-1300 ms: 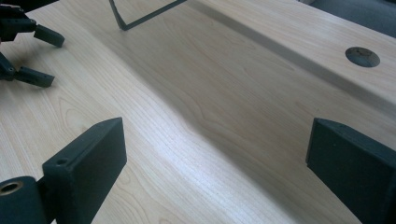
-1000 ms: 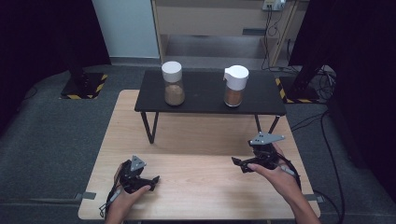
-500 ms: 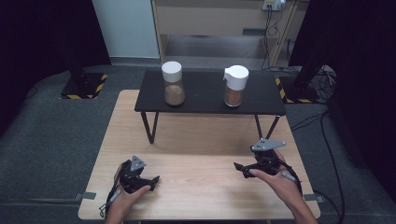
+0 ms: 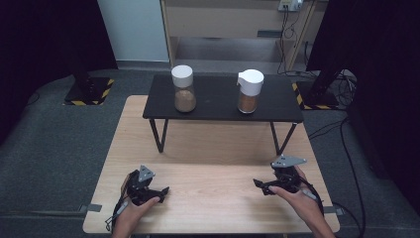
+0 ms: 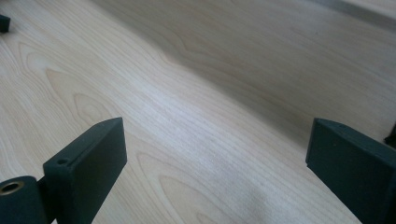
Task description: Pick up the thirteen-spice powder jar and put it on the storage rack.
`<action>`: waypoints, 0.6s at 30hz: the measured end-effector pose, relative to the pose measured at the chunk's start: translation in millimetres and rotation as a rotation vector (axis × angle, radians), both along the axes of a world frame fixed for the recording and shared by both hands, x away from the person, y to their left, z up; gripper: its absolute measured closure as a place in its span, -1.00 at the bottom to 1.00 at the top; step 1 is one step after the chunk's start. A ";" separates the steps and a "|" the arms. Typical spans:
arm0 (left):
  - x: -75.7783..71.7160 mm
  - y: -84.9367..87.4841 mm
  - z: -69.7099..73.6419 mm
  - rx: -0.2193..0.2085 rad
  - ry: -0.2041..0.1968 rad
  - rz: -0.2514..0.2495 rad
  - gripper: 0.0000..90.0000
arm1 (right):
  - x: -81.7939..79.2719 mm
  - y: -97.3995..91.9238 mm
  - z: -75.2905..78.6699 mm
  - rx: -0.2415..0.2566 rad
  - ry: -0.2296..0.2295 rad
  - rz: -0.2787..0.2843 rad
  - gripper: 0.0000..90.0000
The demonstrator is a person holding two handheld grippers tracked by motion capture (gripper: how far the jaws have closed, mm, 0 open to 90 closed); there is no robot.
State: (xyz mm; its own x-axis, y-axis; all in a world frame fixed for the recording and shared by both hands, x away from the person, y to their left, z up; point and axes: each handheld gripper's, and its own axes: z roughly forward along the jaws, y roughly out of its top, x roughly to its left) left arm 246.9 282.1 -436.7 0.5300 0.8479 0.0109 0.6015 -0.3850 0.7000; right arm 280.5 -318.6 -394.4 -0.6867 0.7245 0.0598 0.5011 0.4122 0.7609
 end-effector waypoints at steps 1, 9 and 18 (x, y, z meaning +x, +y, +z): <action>0.0 0.0 0.0 0.000 0.000 0.000 -1.00 | -0.2 -0.3 -1.0 -0.003 0.001 -0.001 -0.87; -0.1 -0.1 -0.1 0.000 0.000 0.001 -1.00 | -2.8 -3.8 -12.9 -0.015 0.011 -0.026 -0.86; -0.3 -0.3 -0.1 0.000 -0.001 0.002 -1.00 | -5.2 -10.9 -23.8 -0.017 0.019 -0.060 -0.86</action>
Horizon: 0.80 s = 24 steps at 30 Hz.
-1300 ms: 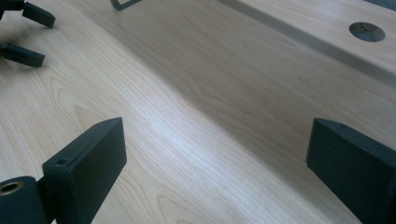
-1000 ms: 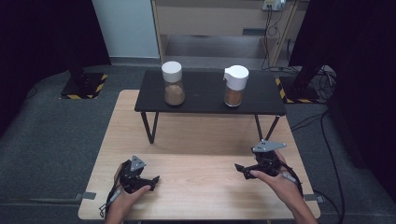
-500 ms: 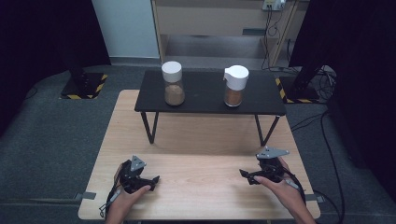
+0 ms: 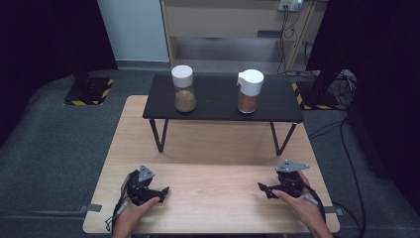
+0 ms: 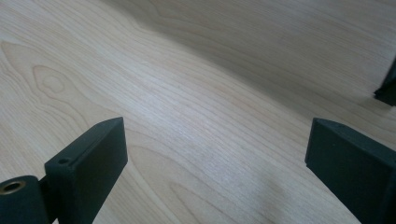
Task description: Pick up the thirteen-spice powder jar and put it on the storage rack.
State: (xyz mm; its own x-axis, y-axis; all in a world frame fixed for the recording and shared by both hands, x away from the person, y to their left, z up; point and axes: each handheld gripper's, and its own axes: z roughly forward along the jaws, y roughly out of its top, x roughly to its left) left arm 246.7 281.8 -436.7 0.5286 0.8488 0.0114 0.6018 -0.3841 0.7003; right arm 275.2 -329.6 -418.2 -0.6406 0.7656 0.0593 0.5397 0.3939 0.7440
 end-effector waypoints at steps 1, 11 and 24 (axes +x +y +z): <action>0.0 0.0 0.0 0.000 0.000 0.000 -1.00 | -0.2 -1.2 -1.1 -0.001 0.000 -0.005 -0.86; -0.5 -0.5 -0.1 0.000 -0.001 0.003 -1.00 | -2.6 -9.7 -7.1 -0.003 0.010 -0.039 -0.86; -0.6 -0.7 -0.1 0.000 -0.001 0.004 -1.00 | -6.8 -19.0 -19.5 -0.020 0.008 -0.097 -0.86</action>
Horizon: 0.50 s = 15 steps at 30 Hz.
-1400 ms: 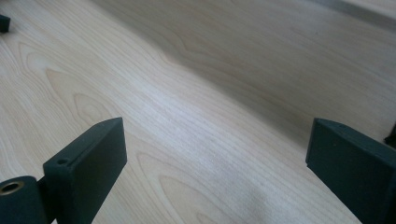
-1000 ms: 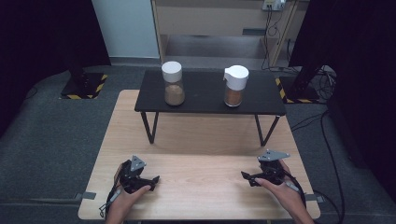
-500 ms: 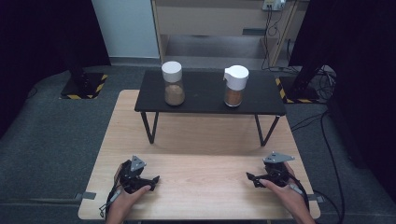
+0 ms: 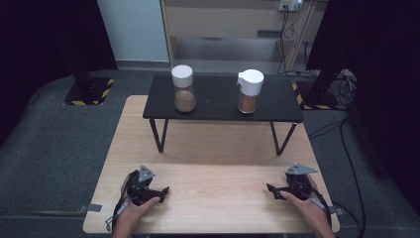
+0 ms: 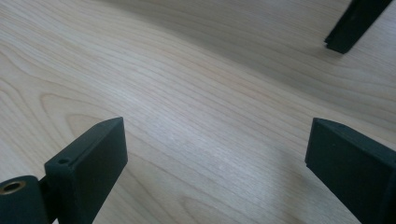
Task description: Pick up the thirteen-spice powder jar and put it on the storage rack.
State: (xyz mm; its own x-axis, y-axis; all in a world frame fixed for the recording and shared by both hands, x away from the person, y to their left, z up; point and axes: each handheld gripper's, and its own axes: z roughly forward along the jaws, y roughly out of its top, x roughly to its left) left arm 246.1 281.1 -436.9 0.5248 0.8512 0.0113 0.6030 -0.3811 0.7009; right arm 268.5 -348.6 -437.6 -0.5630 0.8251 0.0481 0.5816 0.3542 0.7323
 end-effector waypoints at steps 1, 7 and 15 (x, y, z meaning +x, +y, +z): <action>0.0 0.0 0.0 0.000 0.000 0.000 -1.00 | -0.1 -0.2 -0.7 -0.006 -0.001 -0.003 -0.86; 0.0 -0.1 0.0 0.000 0.000 0.001 -1.00 | -1.9 -5.3 -6.6 -0.010 0.006 -0.037 -0.86; 0.0 -0.2 0.0 0.000 0.000 0.001 -1.00 | -4.3 -4.0 -9.7 -0.031 -0.006 -0.040 -0.89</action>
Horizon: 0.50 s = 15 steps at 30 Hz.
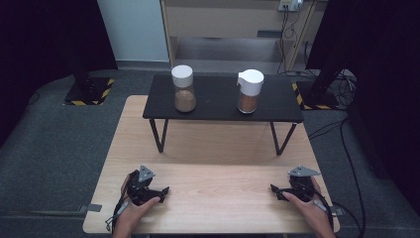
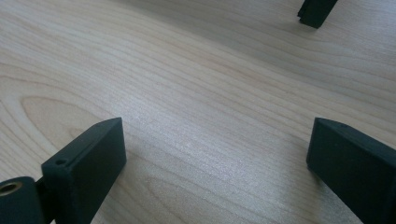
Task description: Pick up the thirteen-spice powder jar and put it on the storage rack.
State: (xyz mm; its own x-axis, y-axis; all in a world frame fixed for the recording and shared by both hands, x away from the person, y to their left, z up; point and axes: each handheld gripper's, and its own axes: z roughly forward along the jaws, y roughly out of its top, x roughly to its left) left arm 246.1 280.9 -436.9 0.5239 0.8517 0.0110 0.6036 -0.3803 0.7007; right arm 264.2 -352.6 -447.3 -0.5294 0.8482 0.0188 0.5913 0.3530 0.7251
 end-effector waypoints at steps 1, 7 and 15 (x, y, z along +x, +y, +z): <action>0.0 0.0 0.0 0.000 0.000 0.000 -1.00 | 0.1 -0.2 0.1 0.003 0.002 -0.001 -0.89; 0.1 0.0 0.0 0.000 0.000 0.000 -1.00 | 0.0 -0.1 -0.2 -0.001 -0.002 0.001 -0.89; 0.3 -1.0 0.2 0.000 0.002 0.004 -1.00 | -0.4 0.8 -0.1 0.000 0.001 -0.005 -0.90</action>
